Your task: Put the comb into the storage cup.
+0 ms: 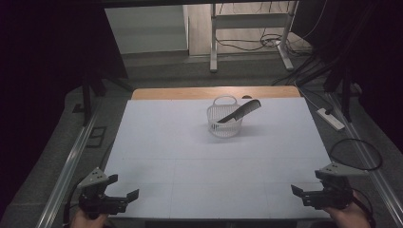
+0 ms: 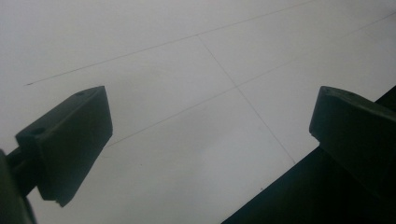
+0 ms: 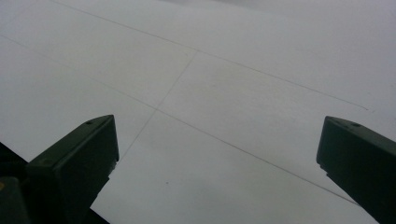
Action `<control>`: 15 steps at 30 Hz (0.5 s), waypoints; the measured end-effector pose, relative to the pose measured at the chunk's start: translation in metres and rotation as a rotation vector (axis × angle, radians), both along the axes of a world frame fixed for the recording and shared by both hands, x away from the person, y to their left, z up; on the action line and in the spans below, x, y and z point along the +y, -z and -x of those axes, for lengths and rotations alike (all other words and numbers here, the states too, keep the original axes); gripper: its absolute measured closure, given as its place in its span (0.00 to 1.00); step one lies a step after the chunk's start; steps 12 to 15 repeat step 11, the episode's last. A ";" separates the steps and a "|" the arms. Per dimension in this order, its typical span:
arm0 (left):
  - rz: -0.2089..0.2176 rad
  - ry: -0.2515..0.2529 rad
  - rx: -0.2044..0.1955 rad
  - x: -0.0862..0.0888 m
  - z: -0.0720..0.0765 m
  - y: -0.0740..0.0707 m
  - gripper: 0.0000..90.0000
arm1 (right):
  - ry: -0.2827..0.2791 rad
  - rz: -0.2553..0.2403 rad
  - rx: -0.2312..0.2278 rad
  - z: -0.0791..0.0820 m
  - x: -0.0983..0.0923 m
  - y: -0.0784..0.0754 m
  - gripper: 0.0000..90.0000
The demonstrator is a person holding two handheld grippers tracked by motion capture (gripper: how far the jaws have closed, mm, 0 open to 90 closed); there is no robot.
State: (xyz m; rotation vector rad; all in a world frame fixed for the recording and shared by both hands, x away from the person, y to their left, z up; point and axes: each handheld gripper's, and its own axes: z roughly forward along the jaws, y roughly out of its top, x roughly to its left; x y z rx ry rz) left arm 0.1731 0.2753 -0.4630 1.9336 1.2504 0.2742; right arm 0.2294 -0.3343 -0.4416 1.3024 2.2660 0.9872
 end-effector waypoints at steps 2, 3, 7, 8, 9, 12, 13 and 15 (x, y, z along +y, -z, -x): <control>-0.001 -0.001 0.001 0.000 0.000 0.000 0.01 | 0.004 0.006 0.002 0.001 0.000 0.000 0.00; -0.001 -0.002 0.002 0.000 0.000 0.000 0.01 | 0.006 0.009 0.005 0.001 0.000 0.000 0.00; -0.001 -0.006 0.006 0.000 0.000 0.000 0.01 | 0.009 0.014 0.016 0.003 -0.001 0.000 0.00; -0.001 -0.007 0.006 0.000 0.000 0.000 0.01 | 0.011 0.014 0.019 0.003 -0.001 0.000 0.00; -0.001 -0.009 0.007 0.000 -0.001 0.000 0.01 | 0.012 0.014 0.021 0.003 -0.001 0.000 0.00; 0.001 -0.010 0.008 -0.001 -0.001 0.000 0.01 | 0.011 0.016 0.020 0.003 -0.002 0.000 0.00; 0.001 -0.010 0.008 -0.001 -0.001 0.000 0.01 | 0.011 0.016 0.020 0.003 -0.002 0.000 0.00; 0.001 -0.010 0.008 -0.001 -0.001 0.000 0.01 | 0.011 0.016 0.020 0.003 -0.002 0.000 0.00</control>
